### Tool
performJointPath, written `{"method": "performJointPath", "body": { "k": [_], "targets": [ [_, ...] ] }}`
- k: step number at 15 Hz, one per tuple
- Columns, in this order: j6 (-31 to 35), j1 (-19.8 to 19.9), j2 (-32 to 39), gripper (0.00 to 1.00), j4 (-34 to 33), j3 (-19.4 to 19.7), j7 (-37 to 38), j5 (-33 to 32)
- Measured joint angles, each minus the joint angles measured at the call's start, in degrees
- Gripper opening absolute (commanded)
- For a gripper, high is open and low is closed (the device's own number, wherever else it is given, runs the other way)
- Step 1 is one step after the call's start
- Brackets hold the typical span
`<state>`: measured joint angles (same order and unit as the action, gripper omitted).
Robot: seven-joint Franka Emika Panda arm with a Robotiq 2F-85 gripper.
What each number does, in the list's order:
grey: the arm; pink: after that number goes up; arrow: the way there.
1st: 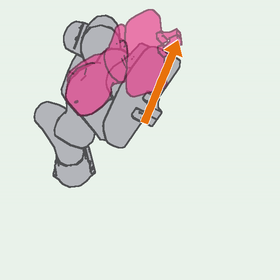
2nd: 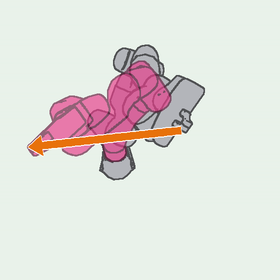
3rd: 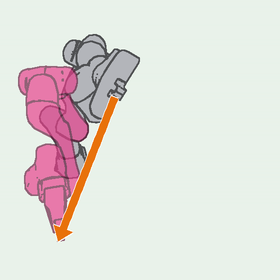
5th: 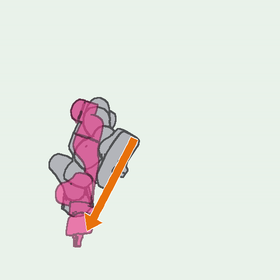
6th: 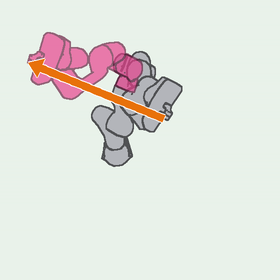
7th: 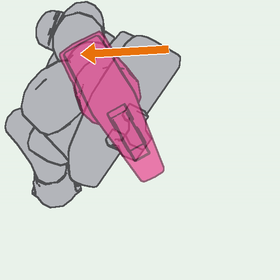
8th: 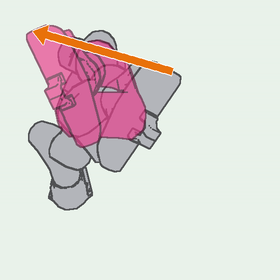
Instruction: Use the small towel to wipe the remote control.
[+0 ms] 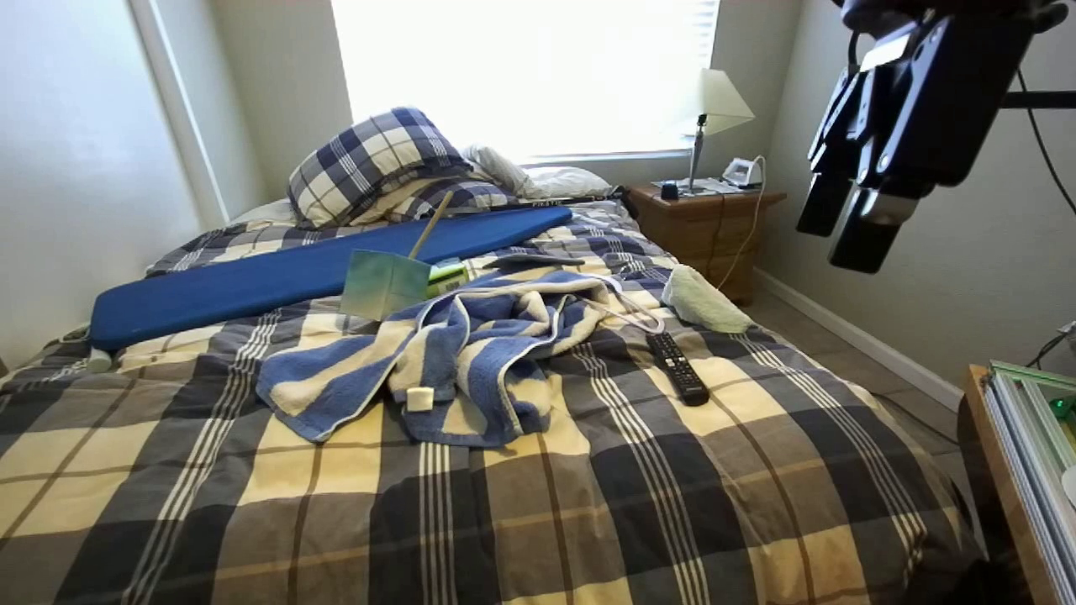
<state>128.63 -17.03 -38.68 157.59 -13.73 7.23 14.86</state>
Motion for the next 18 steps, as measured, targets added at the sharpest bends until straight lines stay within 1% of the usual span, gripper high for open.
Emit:
{"method": "performJointPath", "body": {
  "k": [2, 3, 5, 7, 10, 12, 14, 18],
  "targets": [
    [0.0, 0.99, 0.04, 1.0, 0.0, 0.13, 0.9, -0.44],
    [0.0, 2.48, 0.12, 1.0, 0.0, 0.28, 1.86, -1.37],
    [-0.05, 6.88, 0.62, 1.0, 0.02, 0.94, 3.37, -4.06],
    [-0.05, 12.39, 1.82, 1.0, 0.06, 2.03, 4.59, -8.82],
    [0.25, 20.14, 5.51, 1.0, 0.18, 3.82, 5.26, -15.48],
    [2.15, 24.64, 9.28, 1.0, 0.29, 4.12, 6.94, -21.88],
    [5.17, 28.38, 13.68, 1.0, 0.48, 3.97, 10.32, -29.17],
    [14.27, 34.67, 23.77, 1.0, 0.77, 4.06, 21.51, -45.81]
  ]
}}
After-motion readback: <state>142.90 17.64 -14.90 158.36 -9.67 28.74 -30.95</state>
